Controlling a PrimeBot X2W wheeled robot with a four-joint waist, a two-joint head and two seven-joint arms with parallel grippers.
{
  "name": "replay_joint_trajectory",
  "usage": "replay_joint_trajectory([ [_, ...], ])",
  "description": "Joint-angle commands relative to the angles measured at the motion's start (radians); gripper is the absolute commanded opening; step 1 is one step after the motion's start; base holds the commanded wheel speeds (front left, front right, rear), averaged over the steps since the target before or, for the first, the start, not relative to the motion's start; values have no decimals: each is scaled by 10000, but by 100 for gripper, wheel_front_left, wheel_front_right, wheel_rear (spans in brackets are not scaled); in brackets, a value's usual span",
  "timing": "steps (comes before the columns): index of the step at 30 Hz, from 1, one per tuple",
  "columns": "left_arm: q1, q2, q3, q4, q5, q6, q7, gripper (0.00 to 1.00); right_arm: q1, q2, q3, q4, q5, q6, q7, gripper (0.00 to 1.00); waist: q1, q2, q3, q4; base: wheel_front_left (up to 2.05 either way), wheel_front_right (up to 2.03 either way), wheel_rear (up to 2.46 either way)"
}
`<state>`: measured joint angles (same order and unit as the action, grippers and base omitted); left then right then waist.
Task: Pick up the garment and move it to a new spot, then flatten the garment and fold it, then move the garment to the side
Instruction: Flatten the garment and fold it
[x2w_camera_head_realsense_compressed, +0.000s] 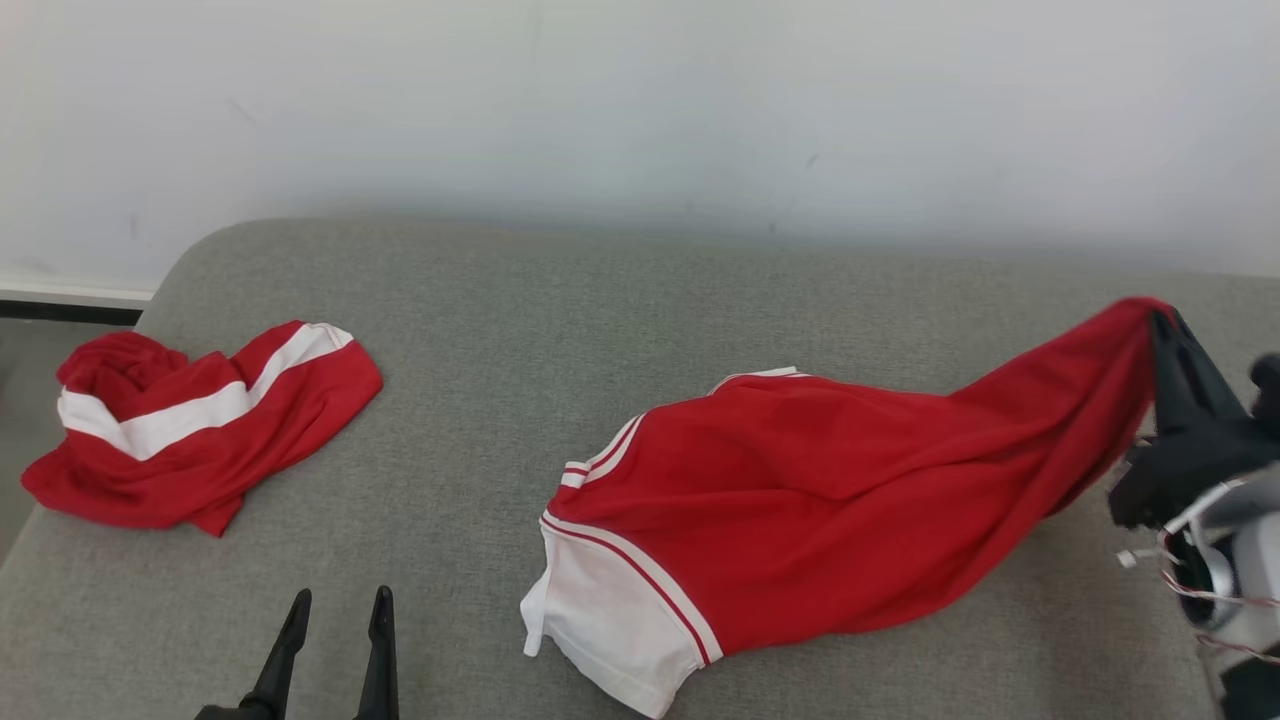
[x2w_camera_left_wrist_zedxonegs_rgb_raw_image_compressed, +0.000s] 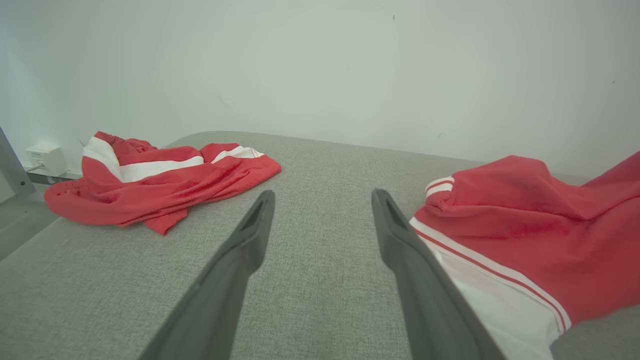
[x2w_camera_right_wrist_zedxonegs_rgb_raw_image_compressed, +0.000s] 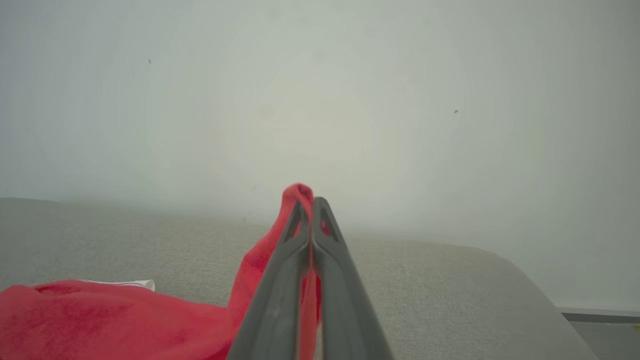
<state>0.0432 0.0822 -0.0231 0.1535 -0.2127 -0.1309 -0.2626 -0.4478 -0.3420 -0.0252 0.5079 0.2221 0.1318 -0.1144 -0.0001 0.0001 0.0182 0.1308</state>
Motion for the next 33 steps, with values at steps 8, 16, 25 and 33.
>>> replay_joint_trajectory([
  [8, -322, 9, -290, 115, -37, 10, -33, 100, -1817, 1149, 1535, 227, -139, -22, 147, 0, 1, -1, 249, 512, 0, 0, 0],
  [16, -774, -24, -677, 260, -140, 10, -33, 100, -3842, 2156, 2981, 1582, 15, -22, -355, 0, 1, -1, 693, 1022, 0, 0, 0],
  [25, -1060, -57, -923, 334, -210, 9, -33, 100, -5008, 2692, 4138, 3354, 309, -22, -853, 0, 1, -1, 1083, 1410, 0, 0, 0],
  [33, -1210, -96, -1011, 466, -223, 9, -35, 100, -5253, 2717, 4803, 4971, 698, -22, -1179, 100, 1, -1, 1068, 1418, 0, 0, 0],
])
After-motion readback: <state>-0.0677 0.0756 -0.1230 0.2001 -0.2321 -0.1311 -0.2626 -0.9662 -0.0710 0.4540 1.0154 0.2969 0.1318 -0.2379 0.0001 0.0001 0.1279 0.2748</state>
